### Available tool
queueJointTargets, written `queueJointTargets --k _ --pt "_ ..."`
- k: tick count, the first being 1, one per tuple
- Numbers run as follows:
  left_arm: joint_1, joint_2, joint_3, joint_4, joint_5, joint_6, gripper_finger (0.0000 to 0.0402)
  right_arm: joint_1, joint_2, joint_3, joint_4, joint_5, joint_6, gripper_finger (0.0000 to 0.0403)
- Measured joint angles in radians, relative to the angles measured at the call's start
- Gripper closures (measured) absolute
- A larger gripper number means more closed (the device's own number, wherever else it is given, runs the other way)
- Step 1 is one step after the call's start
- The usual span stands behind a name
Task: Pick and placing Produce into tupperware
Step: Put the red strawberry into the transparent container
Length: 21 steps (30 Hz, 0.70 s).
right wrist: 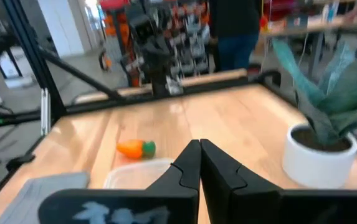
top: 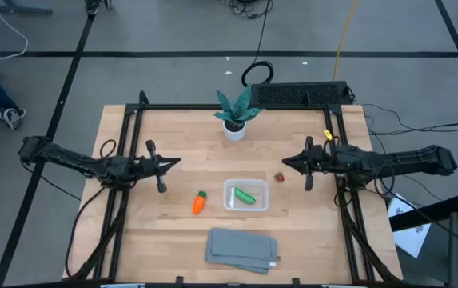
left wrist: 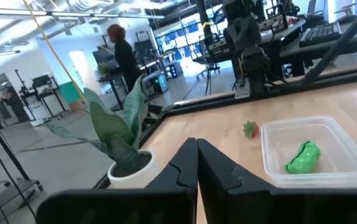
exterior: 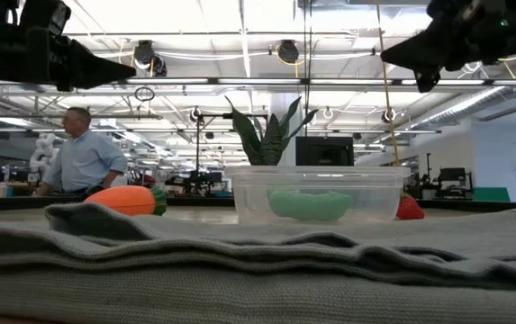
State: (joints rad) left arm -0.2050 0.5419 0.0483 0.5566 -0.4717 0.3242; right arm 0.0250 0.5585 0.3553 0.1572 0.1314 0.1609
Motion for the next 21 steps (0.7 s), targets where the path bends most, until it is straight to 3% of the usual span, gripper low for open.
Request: queueJointTargets --k 14,21 --pt "0.001 0.000 0.000 -0.032 0.000 0.003 0.0376 0.000 0.142 0.233 -0.352 -0.001 0.104 0.0403" --pt "0.001 0.000 0.000 -0.032 -0.001 0.003 0.0376 0.000 0.277 0.361 -0.552 -0.001 0.155 0.0403"
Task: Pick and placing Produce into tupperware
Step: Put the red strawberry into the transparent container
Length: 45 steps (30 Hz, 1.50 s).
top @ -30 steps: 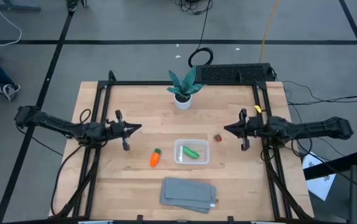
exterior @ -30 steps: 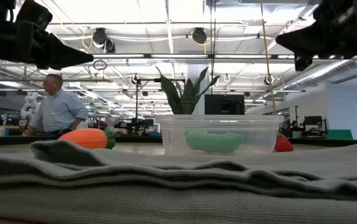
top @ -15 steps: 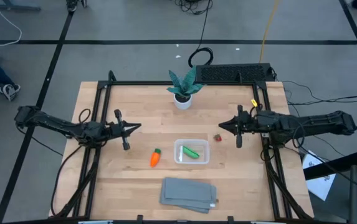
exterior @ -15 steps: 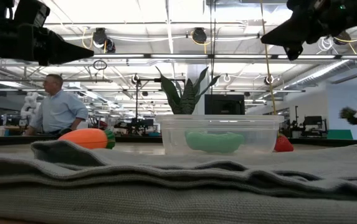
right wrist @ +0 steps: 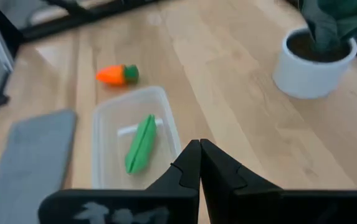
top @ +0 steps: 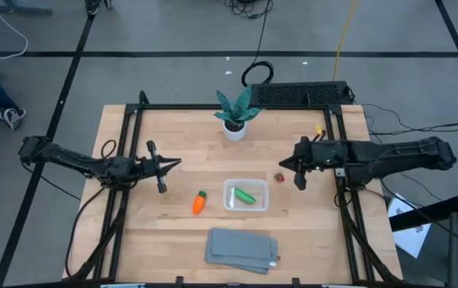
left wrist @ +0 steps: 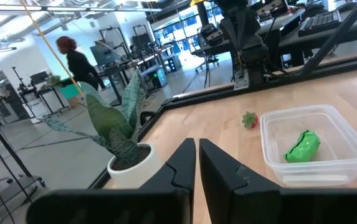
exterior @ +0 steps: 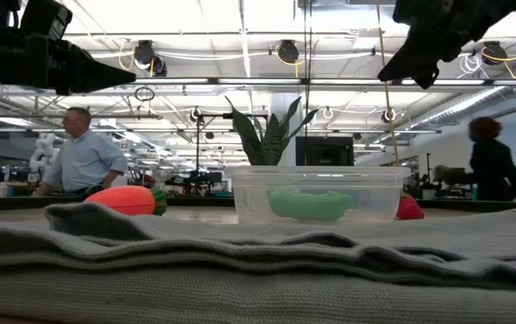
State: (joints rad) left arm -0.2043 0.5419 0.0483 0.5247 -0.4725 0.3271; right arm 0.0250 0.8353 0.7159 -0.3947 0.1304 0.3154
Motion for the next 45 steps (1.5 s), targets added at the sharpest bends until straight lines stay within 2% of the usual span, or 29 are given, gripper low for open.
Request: queueJointTargets --k 10,16,20,25,30,37,41,45 --pt "0.000 0.000 0.000 0.000 0.000 0.000 0.0376 -0.072 0.155 0.115 -0.228 0.000 0.038 0.0403" --pt "0.000 0.000 0.000 0.000 0.000 -0.006 0.0376 -0.121 0.188 0.118 -0.299 -0.001 0.069 0.0402" --pt "0.000 0.000 0.000 0.000 0.000 -0.015 0.0376 -0.138 0.188 0.119 -0.302 -0.034 0.053 0.0385" --pt "0.000 0.000 0.000 0.000 0.000 -0.015 0.0376 -0.143 0.188 0.119 -0.299 -0.083 0.028 0.0329" --pt "0.000 0.000 0.000 0.001 0.000 -0.018 0.0376 -0.143 0.188 0.119 -0.317 -0.107 0.006 0.0242" --pt "0.000 0.000 0.000 0.000 0.000 -0.022 0.0376 -0.134 0.188 0.075 -0.314 -0.108 -0.125 0.0124" --pt "0.000 0.000 0.000 0.000 0.000 -0.022 0.0376 -0.135 0.188 0.030 -0.309 -0.104 -0.170 0.0082" --pt "0.000 0.000 0.000 0.000 0.000 -0.022 0.0376 -0.132 0.188 -0.007 -0.261 -0.103 -0.169 0.0062"
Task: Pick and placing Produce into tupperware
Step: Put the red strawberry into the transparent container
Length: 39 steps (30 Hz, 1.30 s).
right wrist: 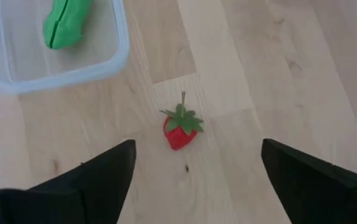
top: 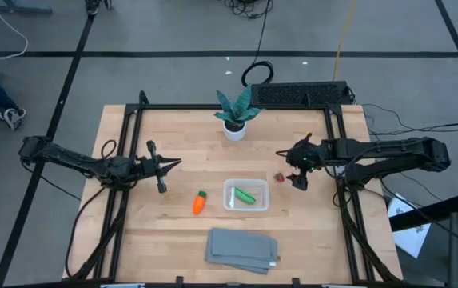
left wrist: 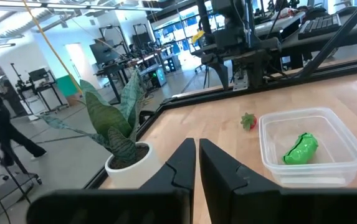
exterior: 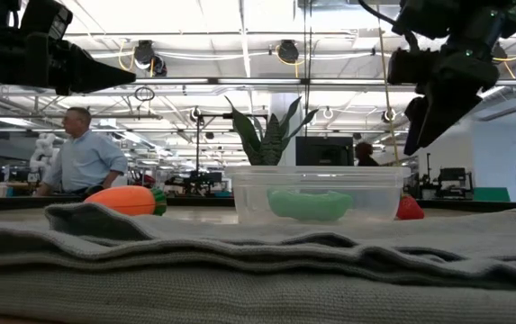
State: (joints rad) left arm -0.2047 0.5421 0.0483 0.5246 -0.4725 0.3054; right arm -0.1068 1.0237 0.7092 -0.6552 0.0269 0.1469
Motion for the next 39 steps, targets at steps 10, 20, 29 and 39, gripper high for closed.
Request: queueJointTargets --k 10,20,29,39 --pt "0.000 0.000 0.000 -0.001 0.000 0.000 0.0376 0.005 0.000 -0.128 0.228 -0.003 0.075 0.0058" --pt "0.000 0.000 0.000 -0.001 0.000 -0.001 0.0376 0.004 0.002 -0.206 0.341 -0.015 0.172 0.0057" --pt "0.000 0.000 0.000 -0.001 0.001 -0.005 0.0376 0.004 0.051 -0.279 0.495 -0.029 0.191 0.0057" --pt "0.000 0.000 0.000 -0.001 0.001 -0.020 0.0376 0.011 0.149 -0.284 0.540 -0.028 0.200 0.0057"
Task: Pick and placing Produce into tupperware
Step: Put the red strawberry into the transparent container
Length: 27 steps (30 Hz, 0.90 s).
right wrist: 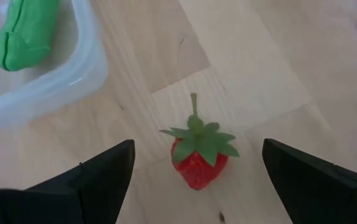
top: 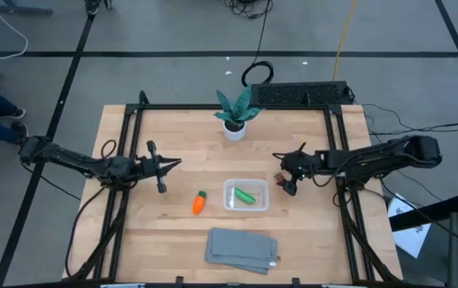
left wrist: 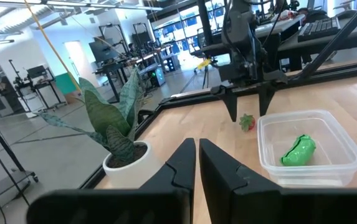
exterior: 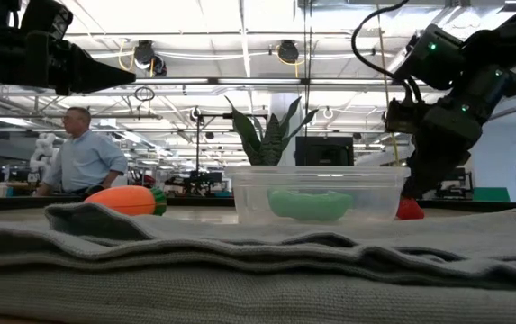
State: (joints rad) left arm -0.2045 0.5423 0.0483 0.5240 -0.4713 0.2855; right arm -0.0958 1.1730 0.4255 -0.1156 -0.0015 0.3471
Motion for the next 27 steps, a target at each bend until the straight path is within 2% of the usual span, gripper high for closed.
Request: queueJointTargets --k 10,17,27 --pt "0.000 0.000 0.000 -0.009 0.000 -0.002 0.0376 0.022 0.115 0.003 0.053 0.007 -0.019 0.0057" --pt "0.000 0.001 0.000 -0.014 0.000 -0.002 0.0376 0.022 0.134 0.003 0.076 0.015 -0.019 0.0060" --pt "0.000 0.001 0.000 -0.023 0.000 -0.002 0.0376 0.020 0.135 0.002 0.072 0.023 -0.027 0.0138"
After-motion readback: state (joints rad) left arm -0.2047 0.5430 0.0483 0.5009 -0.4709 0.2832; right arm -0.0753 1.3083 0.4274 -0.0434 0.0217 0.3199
